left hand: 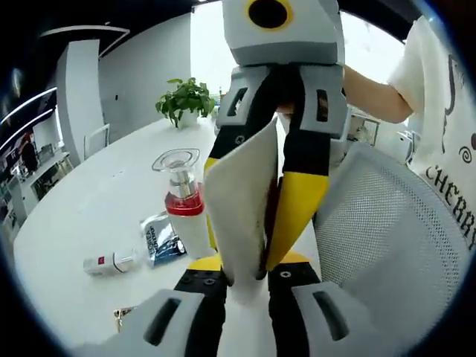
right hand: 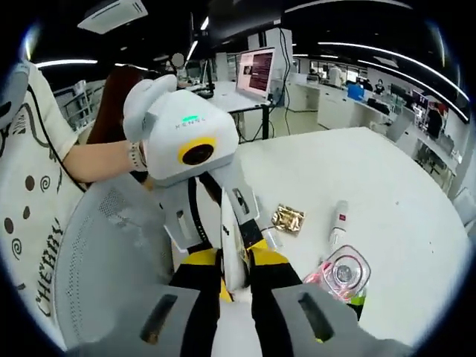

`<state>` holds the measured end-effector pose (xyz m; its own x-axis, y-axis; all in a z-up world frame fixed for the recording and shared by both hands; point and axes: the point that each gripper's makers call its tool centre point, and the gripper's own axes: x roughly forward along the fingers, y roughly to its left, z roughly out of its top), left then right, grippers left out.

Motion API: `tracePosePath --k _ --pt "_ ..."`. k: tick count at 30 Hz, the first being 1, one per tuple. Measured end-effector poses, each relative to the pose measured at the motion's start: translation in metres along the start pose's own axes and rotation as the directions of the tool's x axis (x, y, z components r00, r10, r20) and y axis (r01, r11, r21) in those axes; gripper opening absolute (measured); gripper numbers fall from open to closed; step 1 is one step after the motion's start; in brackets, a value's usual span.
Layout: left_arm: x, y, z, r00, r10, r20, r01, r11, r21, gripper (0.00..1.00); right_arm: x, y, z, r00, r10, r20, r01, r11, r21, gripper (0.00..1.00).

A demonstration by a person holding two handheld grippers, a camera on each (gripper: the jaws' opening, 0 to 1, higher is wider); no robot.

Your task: Arrange the skincare products in the storage area until every visible bottle or jar stands upright without overlapping.

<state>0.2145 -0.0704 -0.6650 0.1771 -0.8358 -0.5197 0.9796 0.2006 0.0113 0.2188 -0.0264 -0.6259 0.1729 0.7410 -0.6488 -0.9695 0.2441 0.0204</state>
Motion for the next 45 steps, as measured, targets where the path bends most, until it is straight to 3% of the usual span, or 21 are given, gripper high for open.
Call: tracePosePath --k 3,9,11,18,24,26,31,34,39,45 --pt "0.001 0.004 0.0 1.0 0.001 0.005 -0.001 1.0 -0.006 0.2 0.0 -0.003 0.001 0.999 0.008 -0.031 -0.009 1.0 -0.004 0.14" --pt "0.0 0.008 -0.017 0.998 0.029 -0.05 -0.029 1.0 -0.005 0.2 -0.005 -0.007 0.007 0.997 0.006 -0.078 -0.009 1.0 -0.029 0.14" --pt "-0.002 0.011 -0.014 0.999 0.032 -0.02 -0.033 0.999 -0.037 0.2 -0.006 -0.006 0.005 0.993 0.011 -0.114 -0.017 0.999 -0.05 0.15" --pt "0.002 0.011 -0.013 0.998 0.049 -0.025 -0.05 0.998 -0.033 0.2 -0.007 -0.006 0.01 0.976 0.028 -0.214 -0.053 0.993 -0.11 0.15" --pt "0.002 0.016 -0.013 0.998 0.067 -0.019 -0.068 0.997 -0.04 0.2 -0.01 -0.004 0.011 0.944 0.03 -0.329 -0.102 0.974 -0.201 0.15" --pt "0.002 0.017 -0.013 0.997 0.073 -0.017 -0.074 0.996 -0.048 0.2 -0.009 -0.003 0.012 0.934 0.043 -0.355 -0.12 0.973 -0.199 0.16" --pt "0.003 0.019 -0.013 0.996 0.089 -0.015 -0.089 0.995 -0.05 0.2 -0.008 -0.01 0.007 0.884 0.047 -0.465 -0.174 0.956 -0.235 0.16" --pt "0.003 0.022 -0.013 0.995 0.098 -0.011 -0.099 0.994 -0.056 0.2 -0.003 -0.011 0.008 0.868 0.051 -0.494 -0.194 0.951 -0.242 0.16" --pt "0.004 0.026 -0.013 0.994 0.111 0.0 -0.111 0.991 -0.074 0.2 0.005 -0.013 0.004 0.827 0.061 -0.559 -0.239 0.938 -0.251 0.14" --pt "0.004 0.031 -0.013 0.99 0.141 0.004 -0.14 0.987 -0.077 0.2 0.011 -0.014 0.002 0.806 0.063 -0.588 -0.259 0.931 -0.255 0.12"
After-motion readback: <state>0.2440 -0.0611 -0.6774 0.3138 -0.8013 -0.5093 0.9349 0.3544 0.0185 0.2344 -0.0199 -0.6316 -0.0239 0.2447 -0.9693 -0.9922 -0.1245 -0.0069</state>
